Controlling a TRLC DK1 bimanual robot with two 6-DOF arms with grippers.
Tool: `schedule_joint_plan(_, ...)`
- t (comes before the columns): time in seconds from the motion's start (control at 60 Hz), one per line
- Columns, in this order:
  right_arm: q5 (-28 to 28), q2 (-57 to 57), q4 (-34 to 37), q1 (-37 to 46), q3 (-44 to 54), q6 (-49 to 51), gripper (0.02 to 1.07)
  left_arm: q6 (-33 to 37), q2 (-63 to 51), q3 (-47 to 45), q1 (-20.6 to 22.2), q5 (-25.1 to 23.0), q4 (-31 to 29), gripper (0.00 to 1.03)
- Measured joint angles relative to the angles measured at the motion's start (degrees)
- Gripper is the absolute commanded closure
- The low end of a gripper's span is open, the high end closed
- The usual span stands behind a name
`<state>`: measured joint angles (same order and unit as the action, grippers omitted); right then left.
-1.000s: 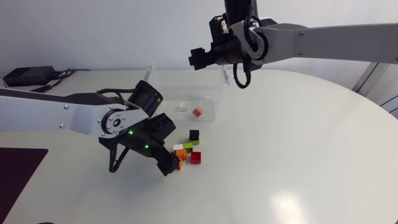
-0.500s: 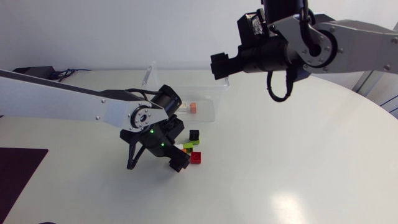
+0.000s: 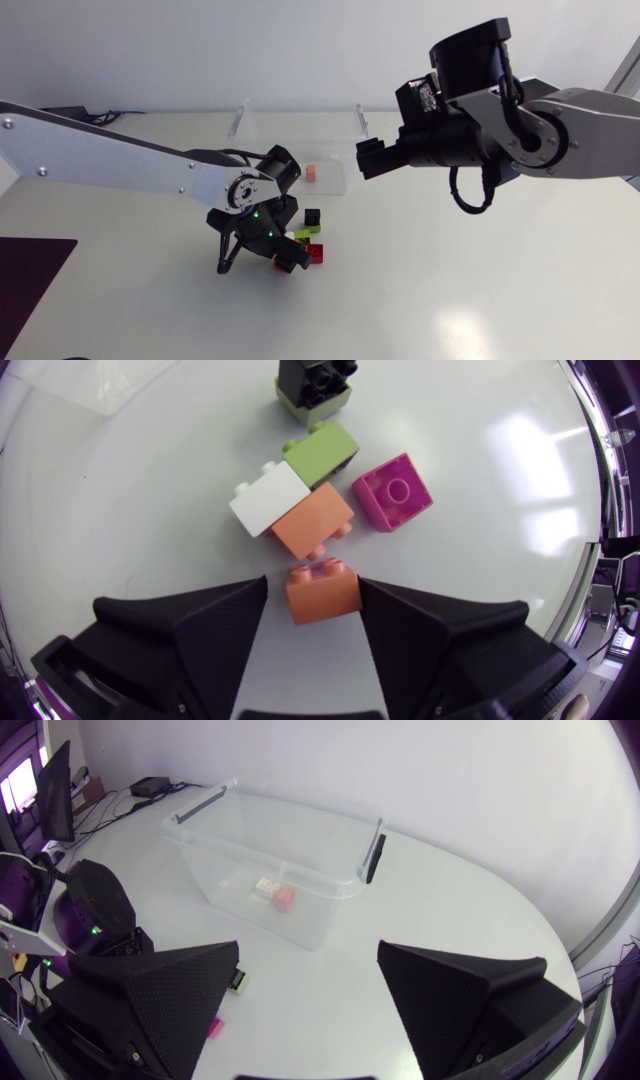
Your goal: Place the duplo bricks in the container
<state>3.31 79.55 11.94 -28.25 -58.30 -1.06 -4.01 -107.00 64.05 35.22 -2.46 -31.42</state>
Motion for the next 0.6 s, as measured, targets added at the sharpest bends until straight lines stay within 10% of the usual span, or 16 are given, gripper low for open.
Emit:
schedule_joint_plan(0.25,-0.1,-2.2,0.5,-1.4,3.6,0.0,0.07,-0.5,-0.3,0.1,0.3,0.0,0.7,0.69)
schedule_joint_plan(0.6,-14.1,-2.6,3.0,-4.0,11.1,8.6,0.07,4.8,8.1,-4.6,-2.6,0.0,1.2,0.73)
